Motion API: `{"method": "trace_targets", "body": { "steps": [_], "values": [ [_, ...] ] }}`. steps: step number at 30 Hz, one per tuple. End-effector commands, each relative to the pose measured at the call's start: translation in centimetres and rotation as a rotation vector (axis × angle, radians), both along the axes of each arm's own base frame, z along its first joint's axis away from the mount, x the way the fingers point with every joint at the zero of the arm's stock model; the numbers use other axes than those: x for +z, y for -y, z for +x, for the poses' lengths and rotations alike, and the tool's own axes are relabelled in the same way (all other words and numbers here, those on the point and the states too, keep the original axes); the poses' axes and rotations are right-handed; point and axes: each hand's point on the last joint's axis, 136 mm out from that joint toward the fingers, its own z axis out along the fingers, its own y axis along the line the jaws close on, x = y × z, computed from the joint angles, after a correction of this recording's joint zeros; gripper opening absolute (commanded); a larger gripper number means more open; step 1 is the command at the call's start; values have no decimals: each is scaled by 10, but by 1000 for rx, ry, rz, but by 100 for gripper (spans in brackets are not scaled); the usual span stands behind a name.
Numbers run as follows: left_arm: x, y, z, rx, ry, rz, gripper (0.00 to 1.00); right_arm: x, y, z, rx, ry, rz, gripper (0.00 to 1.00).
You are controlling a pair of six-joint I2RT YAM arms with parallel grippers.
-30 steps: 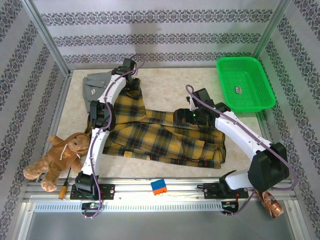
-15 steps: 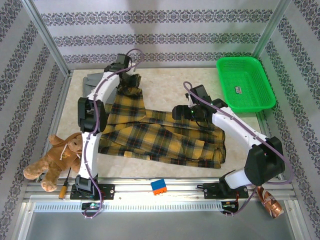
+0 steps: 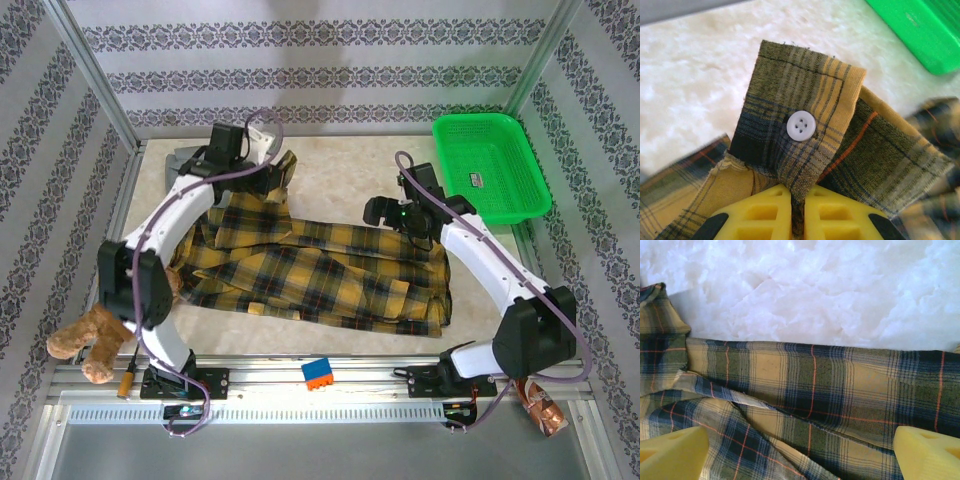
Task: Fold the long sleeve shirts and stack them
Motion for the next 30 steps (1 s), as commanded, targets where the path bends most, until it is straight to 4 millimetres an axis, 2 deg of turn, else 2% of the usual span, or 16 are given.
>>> {"method": "trace_targets", "body": {
  "steps": [1,8,11,14,16,18,21,23,25,27,30],
  "values": [
    [47,-4,-27,59,110,-107,12,0,6,-5,-25,1,14,95],
    [70,-29,-115,136,116,-123,13,-13,6,-15,-23,-29,30,95],
    [62,-34,-141,161,77,-156,13,-19,5,-18,-19,-43,39,95],
    [58,-31,-154,168,65,-172,13,-22,3,-19,-15,-48,48,95],
    [59,-32,-150,194,88,-162,13,-22,2,-19,-11,-48,52,95],
    [61,-39,-136,255,104,-137,14,-22,1,-20,-7,-48,53,95],
    [69,-26,-110,212,119,-109,13,-22,-1,-22,3,-49,54,95],
    [79,-5,-93,127,132,-126,13,-23,-1,-24,3,-50,50,95],
    [84,22,-85,22,159,-127,14,-23,3,-28,-7,-53,40,95],
    [78,53,-84,-96,157,-104,14,-26,8,-32,-22,-61,35,95],
    [52,93,-85,-258,71,-80,14,-29,13,-40,-36,-70,37,95]
  ]
}}
